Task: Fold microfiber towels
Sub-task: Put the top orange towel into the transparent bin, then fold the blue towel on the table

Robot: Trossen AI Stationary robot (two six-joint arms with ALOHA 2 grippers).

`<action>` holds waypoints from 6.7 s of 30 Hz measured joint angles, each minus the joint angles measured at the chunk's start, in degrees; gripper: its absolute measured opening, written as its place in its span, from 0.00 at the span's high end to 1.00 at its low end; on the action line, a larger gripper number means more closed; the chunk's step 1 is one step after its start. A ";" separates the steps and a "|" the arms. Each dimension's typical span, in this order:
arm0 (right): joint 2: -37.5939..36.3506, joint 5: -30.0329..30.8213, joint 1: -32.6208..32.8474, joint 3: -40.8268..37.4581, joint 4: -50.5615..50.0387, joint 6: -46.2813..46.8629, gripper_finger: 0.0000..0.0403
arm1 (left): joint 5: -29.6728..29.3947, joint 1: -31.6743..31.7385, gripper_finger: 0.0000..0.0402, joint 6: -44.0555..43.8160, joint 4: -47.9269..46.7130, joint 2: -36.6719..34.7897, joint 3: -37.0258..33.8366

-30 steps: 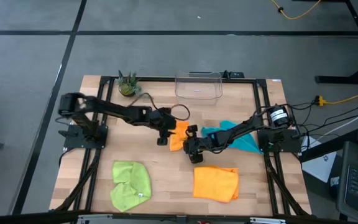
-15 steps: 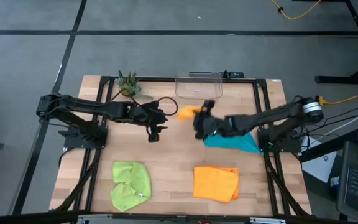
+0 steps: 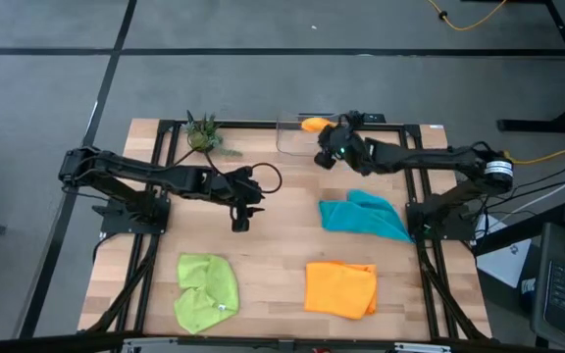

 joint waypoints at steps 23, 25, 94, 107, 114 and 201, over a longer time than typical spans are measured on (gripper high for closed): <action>25.32 1.55 -5.15 20.77 -15.97 7.22 0.89 | -0.02 -0.31 0.61 -1.29 -0.24 0.00 0.00; 26.27 1.48 -5.13 21.99 -15.90 8.38 0.80 | -0.01 -0.46 0.61 -1.27 -0.34 0.00 0.00; 36.25 -39.36 -14.62 34.56 -30.73 -7.99 0.53 | 0.00 -0.46 0.61 -1.53 -0.82 0.26 0.00; 36.00 -37.16 -14.55 34.93 -32.75 -8.02 0.95 | 0.00 -0.46 0.61 -1.48 -0.58 0.26 -1.01; 33.34 -32.62 -13.94 34.99 -36.17 -8.21 0.99 | -0.01 -0.46 0.61 -1.55 2.06 0.31 -6.65; 41.44 -38.92 -11.75 74.69 -86.10 17.47 0.64 | -0.04 -0.39 0.61 -1.62 6.95 0.26 -8.83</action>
